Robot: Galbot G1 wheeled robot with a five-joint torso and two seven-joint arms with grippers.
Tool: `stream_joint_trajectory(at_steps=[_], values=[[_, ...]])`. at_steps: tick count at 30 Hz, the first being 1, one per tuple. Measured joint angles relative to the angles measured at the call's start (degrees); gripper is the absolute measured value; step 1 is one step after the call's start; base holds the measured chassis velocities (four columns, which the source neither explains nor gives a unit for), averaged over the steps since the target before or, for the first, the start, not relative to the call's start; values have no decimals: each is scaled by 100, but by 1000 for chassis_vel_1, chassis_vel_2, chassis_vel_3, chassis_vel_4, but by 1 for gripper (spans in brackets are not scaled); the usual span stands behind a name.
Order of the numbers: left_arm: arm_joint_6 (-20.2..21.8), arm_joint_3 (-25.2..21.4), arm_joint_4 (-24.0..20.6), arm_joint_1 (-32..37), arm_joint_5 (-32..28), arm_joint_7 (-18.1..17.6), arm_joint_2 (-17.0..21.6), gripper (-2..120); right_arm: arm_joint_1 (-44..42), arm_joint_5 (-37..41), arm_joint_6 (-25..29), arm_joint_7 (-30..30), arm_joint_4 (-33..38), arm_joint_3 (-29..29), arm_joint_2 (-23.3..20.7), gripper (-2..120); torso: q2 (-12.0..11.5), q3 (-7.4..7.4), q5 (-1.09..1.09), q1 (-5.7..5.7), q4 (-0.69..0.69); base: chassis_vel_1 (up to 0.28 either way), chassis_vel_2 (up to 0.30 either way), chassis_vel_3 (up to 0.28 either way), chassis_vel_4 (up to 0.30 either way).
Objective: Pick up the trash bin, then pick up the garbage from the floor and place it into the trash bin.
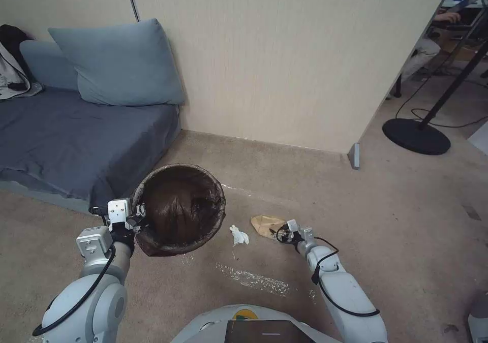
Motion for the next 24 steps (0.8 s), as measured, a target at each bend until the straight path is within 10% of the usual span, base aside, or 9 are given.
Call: stream_joint_trajectory(at_steps=[24], values=[[16,4,0,-5,12,-6,1,4,-138,-7,68,2,196,49,43,0,0,0,1,0,1,0,0,0,0]])
